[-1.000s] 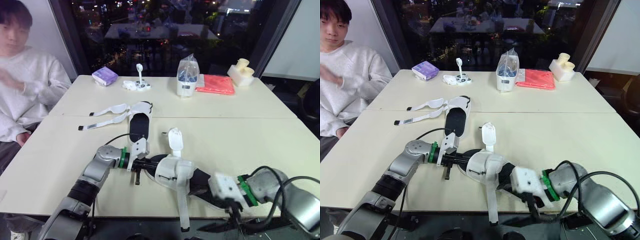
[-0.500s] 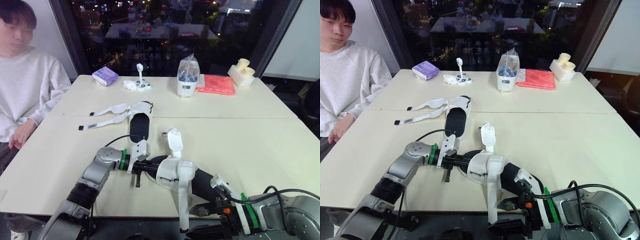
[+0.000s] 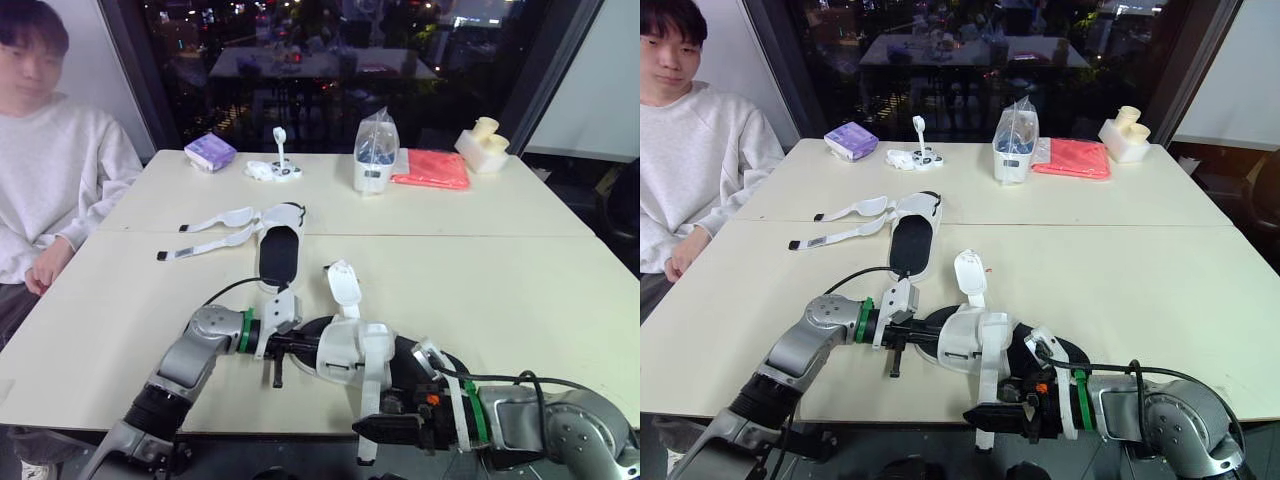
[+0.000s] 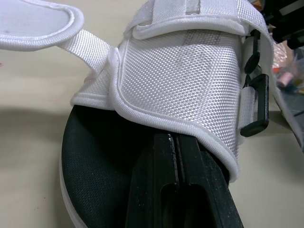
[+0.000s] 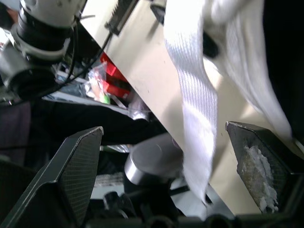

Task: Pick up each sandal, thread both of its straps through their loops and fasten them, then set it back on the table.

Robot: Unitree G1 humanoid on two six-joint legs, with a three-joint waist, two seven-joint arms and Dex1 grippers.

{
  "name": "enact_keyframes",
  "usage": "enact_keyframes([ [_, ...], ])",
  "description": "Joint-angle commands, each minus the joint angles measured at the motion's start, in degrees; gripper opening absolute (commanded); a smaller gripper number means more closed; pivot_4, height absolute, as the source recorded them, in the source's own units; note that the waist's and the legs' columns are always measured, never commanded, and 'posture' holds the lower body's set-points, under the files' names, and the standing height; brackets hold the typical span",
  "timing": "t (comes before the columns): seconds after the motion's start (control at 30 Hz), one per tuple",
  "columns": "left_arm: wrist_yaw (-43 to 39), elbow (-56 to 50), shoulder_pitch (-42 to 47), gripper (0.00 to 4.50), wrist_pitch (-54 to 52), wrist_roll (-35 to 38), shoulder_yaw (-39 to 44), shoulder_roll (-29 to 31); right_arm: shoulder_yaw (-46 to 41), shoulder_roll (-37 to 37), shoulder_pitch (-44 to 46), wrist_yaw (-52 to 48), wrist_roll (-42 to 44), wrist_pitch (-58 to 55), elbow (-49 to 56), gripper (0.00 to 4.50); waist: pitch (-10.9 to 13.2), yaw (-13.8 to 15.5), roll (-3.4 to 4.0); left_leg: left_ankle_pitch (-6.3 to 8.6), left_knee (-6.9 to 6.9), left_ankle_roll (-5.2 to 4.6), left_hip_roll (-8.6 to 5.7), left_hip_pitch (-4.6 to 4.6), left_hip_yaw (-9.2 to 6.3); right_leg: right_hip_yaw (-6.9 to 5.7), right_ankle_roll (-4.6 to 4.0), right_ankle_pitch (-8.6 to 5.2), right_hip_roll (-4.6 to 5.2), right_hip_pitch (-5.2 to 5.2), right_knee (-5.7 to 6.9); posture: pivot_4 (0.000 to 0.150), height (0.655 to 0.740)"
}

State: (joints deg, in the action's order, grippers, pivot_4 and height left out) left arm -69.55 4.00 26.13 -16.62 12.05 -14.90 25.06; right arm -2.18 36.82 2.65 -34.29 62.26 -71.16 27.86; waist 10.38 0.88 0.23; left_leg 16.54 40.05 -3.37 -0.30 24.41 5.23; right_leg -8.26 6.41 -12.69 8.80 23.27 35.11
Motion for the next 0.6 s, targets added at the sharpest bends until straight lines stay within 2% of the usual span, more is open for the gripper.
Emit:
enact_keyframes([
  [0.03, 0.9, -1.5, -0.3, 0.0, 0.0, 0.7, 0.0, -0.1, -0.9, -0.7, 0.7, 1.4, 1.9, -0.7, 0.4, 3.17, 0.0, 0.0, 0.0, 0.0, 0.0, 0.0, 0.0, 0.0, 0.0, 0.0, 0.0, 0.0, 0.0, 0.0, 0.0, 0.15, 0.74],
  [0.13, 1.2, -1.3, -0.2, 0.0, 0.0, 0.8, -0.1, -0.2, -1.2, -0.9, 0.7, 2.0, 2.9, -1.1, 1.0, 1.72, 0.0, 0.0, 0.01, 0.01, 0.0, -0.01, 0.0, 0.0, 0.0, 0.0, 0.0, 0.0, -0.01, 0.0, 0.0, 0.15, 0.74],
  [0.23, 1.5, -1.0, 0.0, 0.0, 0.1, 0.8, -0.2, -0.4, -1.6, -0.8, 0.9, 2.8, 4.2, -1.3, 1.5, 0.07, 0.0, 0.0, 0.01, 0.11, 0.0, -0.18, -0.01, 0.0, 0.01, 0.0, 0.0, 0.0, -0.01, 0.0, 0.0, 0.15, 0.74],
  [0.37, 1.6, -0.6, 0.3, 0.0, 0.3, 0.7, -0.3, -0.6, -2.4, 0.4, 1.8, 3.6, 5.7, -1.3, 2.9, 0.07, 0.0, 0.0, 0.01, 0.13, 0.0, -0.22, 0.0, 0.0, 0.01, -0.01, 0.0, 0.0, -0.01, 0.01, 0.0, 0.15, 0.74],
  [0.43, 1.7, -0.3, 0.4, 0.0, 0.5, 0.7, -0.3, -0.8, -4.7, 1.5, 4.2, 4.0, 9.1, -1.8, 2.9, 0.07, 0.0, 0.0, 0.02, 0.13, 0.0, -0.22, -0.01, 0.0, 0.01, -0.01, 0.0, 0.0, -0.01, 0.01, 0.0, 0.15, 0.74],
  [0.6, 1.6, 0.2, 0.7, 0.0, 0.9, 0.6, -0.4, -1.0, -9.1, 5.1, 16.2, 7.2, 19.3, -3.7, -4.2, 0.07, 0.0, -0.1, 0.03, 0.13, 0.0, -0.24, 0.0, 0.0, 0.03, 0.0, 0.0, 0.0, -0.02, 0.05, 0.01, 0.15, 0.74],
])
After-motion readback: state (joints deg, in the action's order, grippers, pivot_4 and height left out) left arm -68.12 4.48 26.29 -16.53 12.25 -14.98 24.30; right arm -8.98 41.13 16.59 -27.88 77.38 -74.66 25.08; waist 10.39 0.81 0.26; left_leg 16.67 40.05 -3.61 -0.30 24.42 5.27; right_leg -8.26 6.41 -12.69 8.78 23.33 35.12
